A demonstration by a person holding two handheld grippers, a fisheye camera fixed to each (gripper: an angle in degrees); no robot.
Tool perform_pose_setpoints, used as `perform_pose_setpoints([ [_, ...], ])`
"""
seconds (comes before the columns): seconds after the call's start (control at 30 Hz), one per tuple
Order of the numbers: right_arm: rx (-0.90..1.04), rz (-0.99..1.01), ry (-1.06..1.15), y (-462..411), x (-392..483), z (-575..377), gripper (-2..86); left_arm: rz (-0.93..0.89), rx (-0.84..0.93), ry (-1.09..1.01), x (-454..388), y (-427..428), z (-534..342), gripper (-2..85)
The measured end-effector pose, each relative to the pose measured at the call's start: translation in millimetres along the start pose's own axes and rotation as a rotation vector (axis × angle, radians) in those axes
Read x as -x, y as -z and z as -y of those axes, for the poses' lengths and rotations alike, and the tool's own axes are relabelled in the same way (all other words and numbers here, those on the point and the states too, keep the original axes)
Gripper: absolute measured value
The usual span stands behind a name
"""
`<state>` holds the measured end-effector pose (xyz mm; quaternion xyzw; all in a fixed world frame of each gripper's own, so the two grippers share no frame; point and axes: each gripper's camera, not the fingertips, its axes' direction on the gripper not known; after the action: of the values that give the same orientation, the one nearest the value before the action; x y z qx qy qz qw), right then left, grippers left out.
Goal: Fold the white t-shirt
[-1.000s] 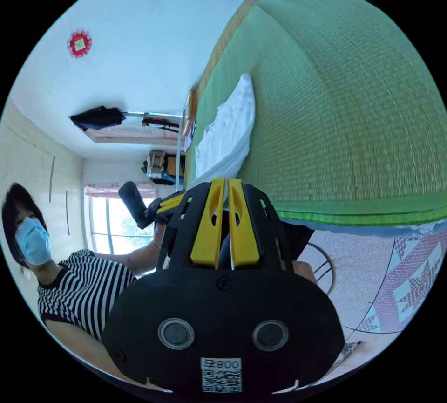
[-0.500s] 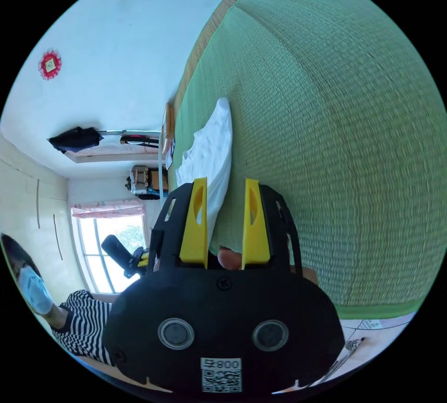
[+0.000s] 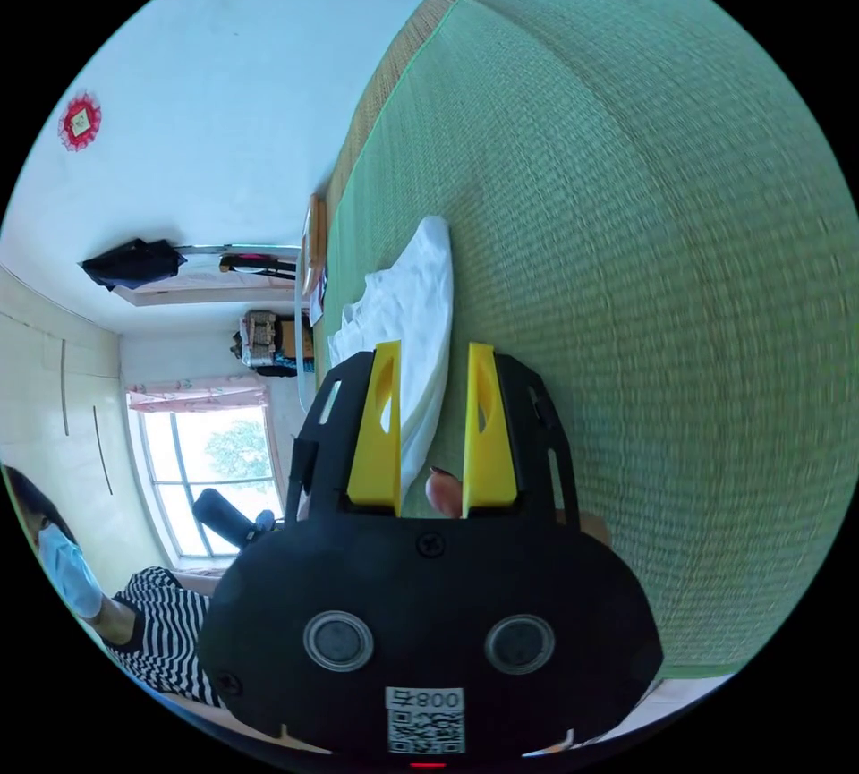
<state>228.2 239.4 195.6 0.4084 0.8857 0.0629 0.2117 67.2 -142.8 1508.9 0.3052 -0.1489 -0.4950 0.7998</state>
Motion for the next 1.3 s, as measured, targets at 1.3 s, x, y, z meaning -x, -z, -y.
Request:
perform_pose_setpoints([
  [1.3, 0.016, -0.065, 0.037, -41, 143, 118, 1.9, -0.159, -0.025, -0.041, 51, 107, -63, 0.8],
])
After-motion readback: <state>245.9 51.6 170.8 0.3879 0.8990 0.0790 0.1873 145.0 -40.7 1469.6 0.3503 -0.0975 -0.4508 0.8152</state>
